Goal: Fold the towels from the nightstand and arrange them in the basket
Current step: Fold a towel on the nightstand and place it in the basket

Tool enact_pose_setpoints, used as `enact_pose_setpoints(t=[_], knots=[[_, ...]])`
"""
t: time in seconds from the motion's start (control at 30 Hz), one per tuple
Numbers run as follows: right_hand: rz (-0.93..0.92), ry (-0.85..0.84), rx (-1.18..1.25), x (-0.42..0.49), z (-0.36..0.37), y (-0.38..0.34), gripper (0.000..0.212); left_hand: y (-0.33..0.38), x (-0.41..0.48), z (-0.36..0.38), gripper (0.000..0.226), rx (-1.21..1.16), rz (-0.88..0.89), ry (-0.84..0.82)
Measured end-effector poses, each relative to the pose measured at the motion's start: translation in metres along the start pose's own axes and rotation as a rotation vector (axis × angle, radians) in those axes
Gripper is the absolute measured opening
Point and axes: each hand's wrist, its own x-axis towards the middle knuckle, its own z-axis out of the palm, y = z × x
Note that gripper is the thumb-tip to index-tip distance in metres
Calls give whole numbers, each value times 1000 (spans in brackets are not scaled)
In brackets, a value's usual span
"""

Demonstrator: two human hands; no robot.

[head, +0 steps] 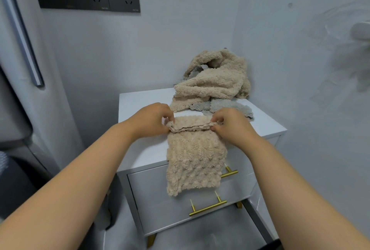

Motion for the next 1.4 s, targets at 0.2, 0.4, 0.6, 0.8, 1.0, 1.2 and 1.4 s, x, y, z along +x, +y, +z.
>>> enact_pose_setpoints(t=[0.2,0.4,0.6,0.8,1.0,1.2,1.4], knots=[[-58,-87,-65,-11,-4,-4,25,6,3,-3,28,-170,-113,-26],[48,-86,68,-1,3,-2,41,12,9,9,23,-171,-199,-84],[69,-198,137,0,-2,-4,37,10,11,4,49,-217,-252,-170],[70,-246,84,10,-9,-2,28,8,10,4,37,-299,-271,-172],[85,-136,131,23,-7,-6,25,7,17,7,37,-317,-321,68],[43,-18,308,33,-1,-10,47,4,23,18,27,-354,-313,287],[-54,172,82,34,10,-13,30,10,22,19,15,-247,-235,450]])
